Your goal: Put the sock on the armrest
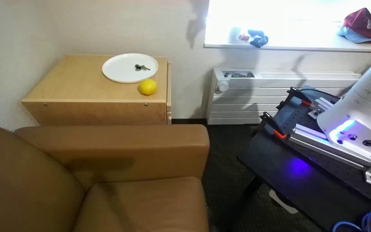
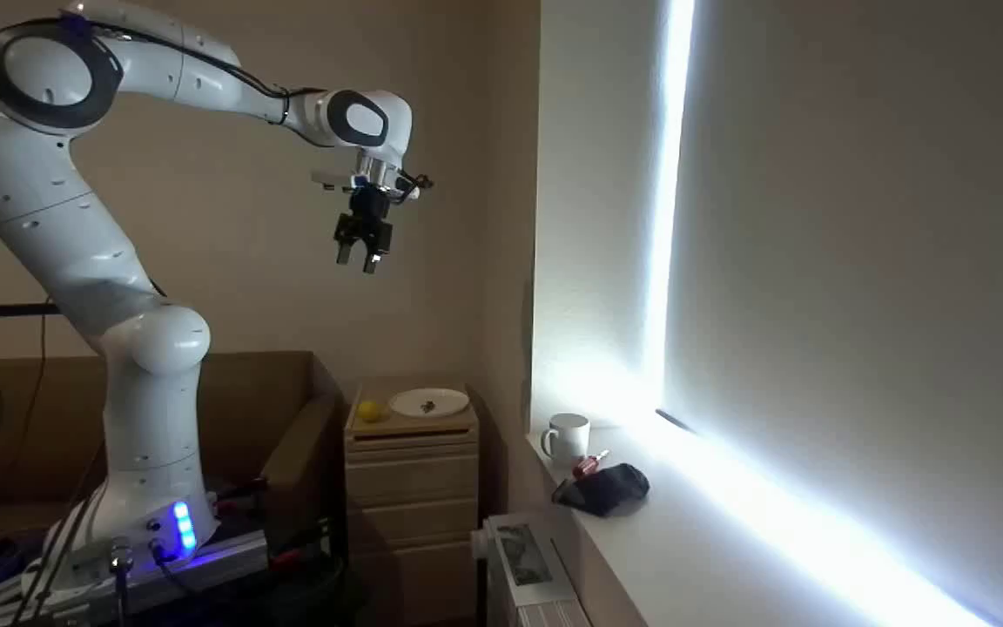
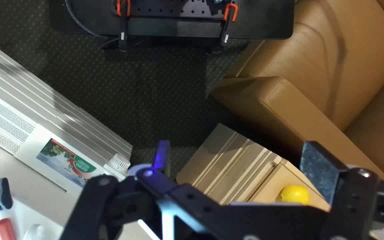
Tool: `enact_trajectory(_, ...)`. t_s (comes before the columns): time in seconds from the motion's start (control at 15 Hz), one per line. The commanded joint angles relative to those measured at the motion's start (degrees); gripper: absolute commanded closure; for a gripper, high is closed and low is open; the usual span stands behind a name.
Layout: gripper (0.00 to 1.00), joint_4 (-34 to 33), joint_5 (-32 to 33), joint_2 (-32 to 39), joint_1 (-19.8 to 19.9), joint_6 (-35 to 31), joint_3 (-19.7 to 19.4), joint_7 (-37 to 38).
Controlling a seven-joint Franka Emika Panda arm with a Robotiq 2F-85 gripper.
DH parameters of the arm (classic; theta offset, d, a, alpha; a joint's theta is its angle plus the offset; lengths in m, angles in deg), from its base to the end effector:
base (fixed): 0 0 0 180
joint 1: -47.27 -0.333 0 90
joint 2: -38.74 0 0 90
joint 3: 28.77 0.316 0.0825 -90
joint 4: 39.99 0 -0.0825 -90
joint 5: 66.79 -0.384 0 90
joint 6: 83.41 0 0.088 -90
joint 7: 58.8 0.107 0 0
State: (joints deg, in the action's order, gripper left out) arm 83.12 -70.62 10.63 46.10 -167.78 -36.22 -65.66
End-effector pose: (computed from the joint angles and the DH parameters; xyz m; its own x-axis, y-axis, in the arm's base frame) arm 0.3789 -0.0431 0.5769 0.9844 0.0437 -0.1704 0.0182 -0.9887 -0.1488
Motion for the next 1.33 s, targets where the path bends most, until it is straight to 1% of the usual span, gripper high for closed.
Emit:
enact_trajectory(0.0,0.0,-0.11,-0.37,0.13,1.27,0.13,0.96,-0.47)
enact_trajectory(0.07,0.0,-0.78,-0.35,2.71,2.63,-2.43,-0.2,1.05)
enact_trajectory(0.13,0.0,-1.93,-0.05,5.28,4.26,-3.14,-1.34,3.54)
enact_trajectory(0.2,0.0,-1.62,0.31,7.01,5.64,-7.2,-3.31,2.86)
enact_trajectory(0.33,0.0,-1.75,0.03,10.07,8.39,-11.34,-5.63,4.15)
enact_trajectory(0.53,0.0,-2.88,-1.23,16.89,12.87,-19.05,-10.54,4.05)
enact_trajectory(0.67,0.0,-3.75,-4.23,21.83,15.46,-25.25,-13.93,2.95)
enact_trajectory(0.8,0.0,-6.38,-8.51,28.18,17.8,-30.36,-16.44,2.97)
enact_trajectory(0.87,0.0,-8.72,-10.95,31.61,18.55,-31.14,-16.77,4.59)
enact_trajectory(0.93,0.0,-8.63,-12.05,30.08,18.64,-28.89,-15.73,8.91)
enact_trajectory(1.0,0.0,-5.21,-9.63,27.41,19.27,-30.26,-15.57,4.53)
enact_trajectory(1.13,0.0,-7.46,-11.11,30.12,19.63,-30.13,-15.31,6.96)
enact_trajectory(1.2,0.0,-6.42,-10.17,30.22,19.24,-33.51,-14.9,7.98)
enact_trajectory(1.27,0.0,-5.74,-8.58,32.25,19.1,-38.91,-14.66,9.38)
